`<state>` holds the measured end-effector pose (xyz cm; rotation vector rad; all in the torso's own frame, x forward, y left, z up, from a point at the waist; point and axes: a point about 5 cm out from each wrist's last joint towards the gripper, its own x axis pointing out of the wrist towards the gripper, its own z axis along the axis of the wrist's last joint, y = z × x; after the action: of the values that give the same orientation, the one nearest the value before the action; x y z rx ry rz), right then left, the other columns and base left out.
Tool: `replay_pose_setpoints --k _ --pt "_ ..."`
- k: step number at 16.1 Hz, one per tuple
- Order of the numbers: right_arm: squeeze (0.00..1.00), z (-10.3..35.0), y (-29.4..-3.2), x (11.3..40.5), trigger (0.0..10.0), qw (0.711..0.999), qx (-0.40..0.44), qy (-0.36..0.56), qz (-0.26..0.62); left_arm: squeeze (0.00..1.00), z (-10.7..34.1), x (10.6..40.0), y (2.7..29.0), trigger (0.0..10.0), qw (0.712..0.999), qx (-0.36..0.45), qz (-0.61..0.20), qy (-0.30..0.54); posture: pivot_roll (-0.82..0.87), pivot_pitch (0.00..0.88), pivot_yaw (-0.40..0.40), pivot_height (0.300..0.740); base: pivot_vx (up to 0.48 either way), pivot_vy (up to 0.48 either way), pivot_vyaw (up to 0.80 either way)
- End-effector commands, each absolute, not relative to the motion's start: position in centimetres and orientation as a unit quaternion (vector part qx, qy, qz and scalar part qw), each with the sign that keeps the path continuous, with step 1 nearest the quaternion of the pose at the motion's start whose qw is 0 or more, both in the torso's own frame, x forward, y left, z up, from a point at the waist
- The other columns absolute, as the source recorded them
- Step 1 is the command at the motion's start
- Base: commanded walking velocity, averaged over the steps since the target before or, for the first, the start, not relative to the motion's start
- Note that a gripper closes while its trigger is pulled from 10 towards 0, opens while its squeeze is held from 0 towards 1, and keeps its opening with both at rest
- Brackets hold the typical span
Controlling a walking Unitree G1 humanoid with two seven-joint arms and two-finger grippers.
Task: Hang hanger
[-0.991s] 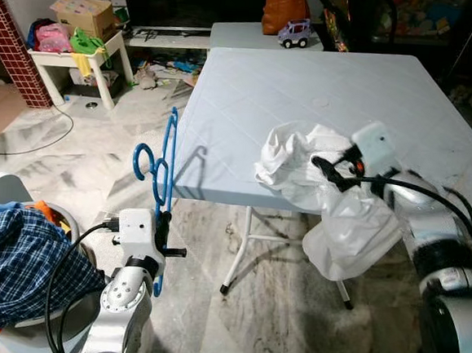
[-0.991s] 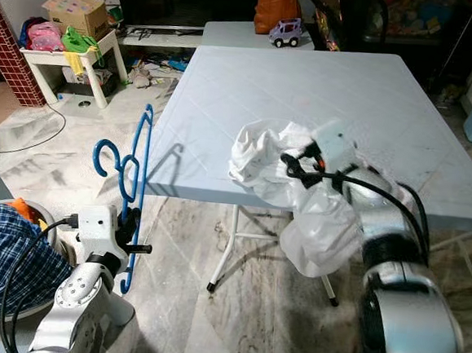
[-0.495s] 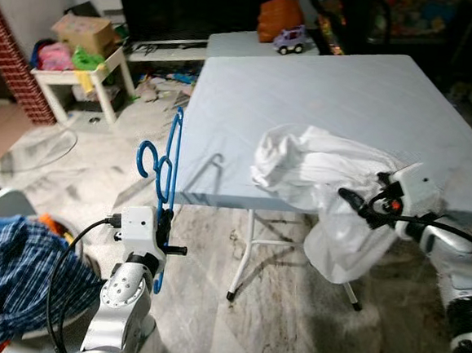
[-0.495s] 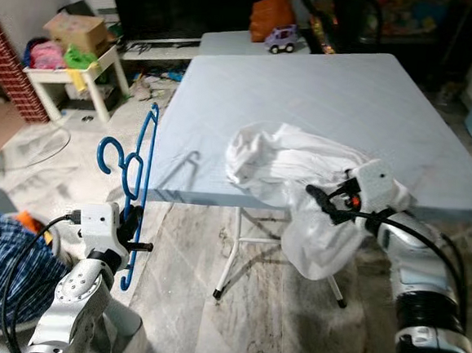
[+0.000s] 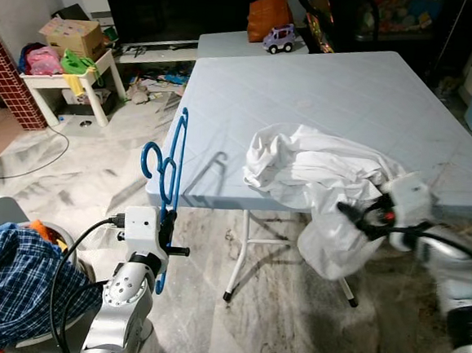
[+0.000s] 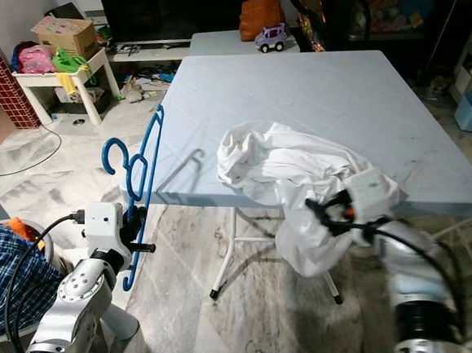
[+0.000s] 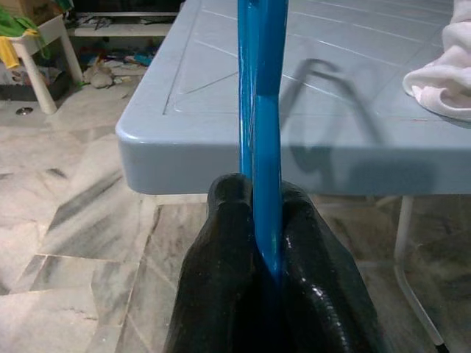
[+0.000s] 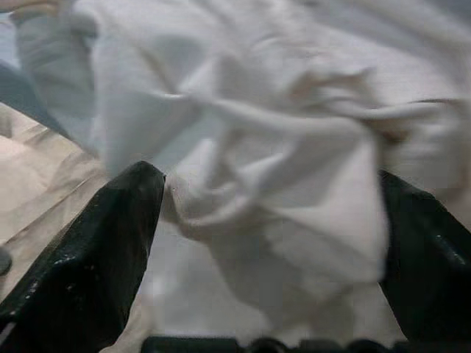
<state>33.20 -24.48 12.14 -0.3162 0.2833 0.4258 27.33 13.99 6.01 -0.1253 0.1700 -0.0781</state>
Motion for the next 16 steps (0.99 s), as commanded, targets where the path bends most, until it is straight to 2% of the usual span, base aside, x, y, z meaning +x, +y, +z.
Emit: replay_pose_setpoints --k 1,2,3,5,11,16 --pt "0.0 12.3 -22.7 33.9 1.6 0.953 -0.161 0.136 0.218 0.0 6.2 27.2 14.5 10.0 0.995 -0.058 -0.029 0.081 -0.08 0.0 0.118 0.74 0.0 0.0 0.0" --pt "0.0 12.2 -22.5 34.0 0.0 0.953 -0.16 0.137 0.218 0.0 6.2 27.2 14.5 10.0 0.995 -0.058 -0.029 0.08 -0.08 0.0 0.118 0.74 0.0 0.0 0.0" --pt "0.0 12.4 -21.5 34.5 0.0 0.952 -0.182 0.128 0.209 0.0 6.2 27.1 14.5 10.0 0.995 -0.059 -0.027 0.081 -0.08 0.0 0.113 0.74 0.0 0.0 0.0" --pt "0.0 12.5 -20.0 35.2 0.0 0.96 -0.163 0.122 0.192 0.0 6.2 27.1 14.5 10.0 0.995 -0.06 -0.024 0.081 -0.08 0.0 0.108 0.74 0.0 0.0 0.0" --pt "0.0 12.0 -19.3 36.1 0.0 0.969 -0.141 0.139 0.149 0.0 6.1 26.9 14.4 10.0 0.994 -0.064 -0.019 0.082 -0.07 0.0 0.097 0.74 0.0 0.0 0.0" --pt "0.0 12.2 -16.7 38.0 0.0 0.963 -0.159 0.152 0.154 0.0 6.1 26.8 14.2 10.0 0.994 -0.067 -0.015 0.082 -0.05 0.0 0.083 0.74 0.0 0.0 0.0"
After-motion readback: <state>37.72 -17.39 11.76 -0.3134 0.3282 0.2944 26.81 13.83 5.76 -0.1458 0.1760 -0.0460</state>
